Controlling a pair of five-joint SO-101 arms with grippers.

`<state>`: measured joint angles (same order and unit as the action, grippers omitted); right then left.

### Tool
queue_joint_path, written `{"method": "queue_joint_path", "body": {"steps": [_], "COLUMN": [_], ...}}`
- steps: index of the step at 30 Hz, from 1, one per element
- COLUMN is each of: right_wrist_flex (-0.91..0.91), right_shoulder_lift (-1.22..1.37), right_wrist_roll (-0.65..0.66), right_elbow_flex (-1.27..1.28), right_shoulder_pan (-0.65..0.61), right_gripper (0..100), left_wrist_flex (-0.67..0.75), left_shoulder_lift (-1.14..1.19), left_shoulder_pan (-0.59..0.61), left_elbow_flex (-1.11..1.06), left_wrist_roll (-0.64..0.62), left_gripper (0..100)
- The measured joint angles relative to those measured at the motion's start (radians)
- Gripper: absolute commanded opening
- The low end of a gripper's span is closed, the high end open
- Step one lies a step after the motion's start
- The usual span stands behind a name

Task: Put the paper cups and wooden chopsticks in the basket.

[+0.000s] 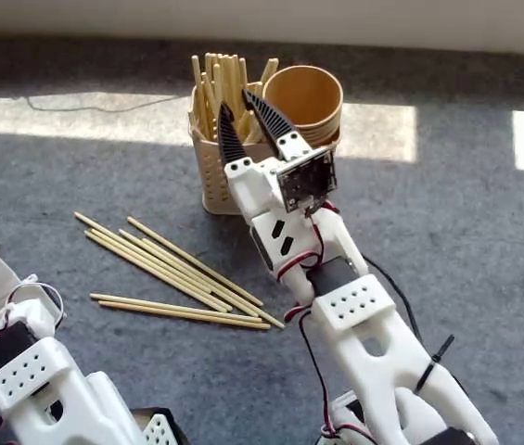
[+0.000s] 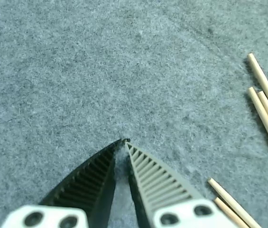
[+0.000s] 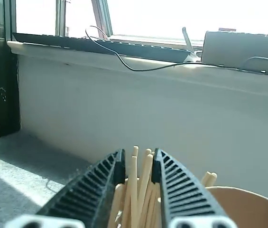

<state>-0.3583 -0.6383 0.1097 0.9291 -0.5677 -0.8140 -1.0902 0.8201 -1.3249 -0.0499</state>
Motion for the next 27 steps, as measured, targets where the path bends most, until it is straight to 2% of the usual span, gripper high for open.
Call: {"method": "queue_joint_path", "body": {"steps": [8, 15, 22, 27], "right_wrist_flex": [0.431, 0.743, 0.832, 0.832], "right_shoulder_lift": [-0.212, -0.301, -0.299, -0.172], "right_wrist_roll": [-0.028, -0.028, -0.028, -0.028], "right_elbow_flex": [-0.129, -0.161, -0.117, -0.071], "right_shoulder_pan": [-0.006, -0.124, -0.276, -0.327], "right_gripper": [10.8, 10.8, 10.8, 10.8], "left_wrist_flex": [0.0, 0.0, 0.0, 0.0], "left_shoulder_lift": [0.0, 0.0, 0.0, 0.0], "left_shoulder_pan": [0.0, 0.0, 0.0, 0.0], "left_elbow_flex": [0.0, 0.0, 0.0, 0.0], "left_wrist_roll": [0.0, 0.0, 0.0, 0.0], "left_gripper": [0, 0, 0, 0]}}
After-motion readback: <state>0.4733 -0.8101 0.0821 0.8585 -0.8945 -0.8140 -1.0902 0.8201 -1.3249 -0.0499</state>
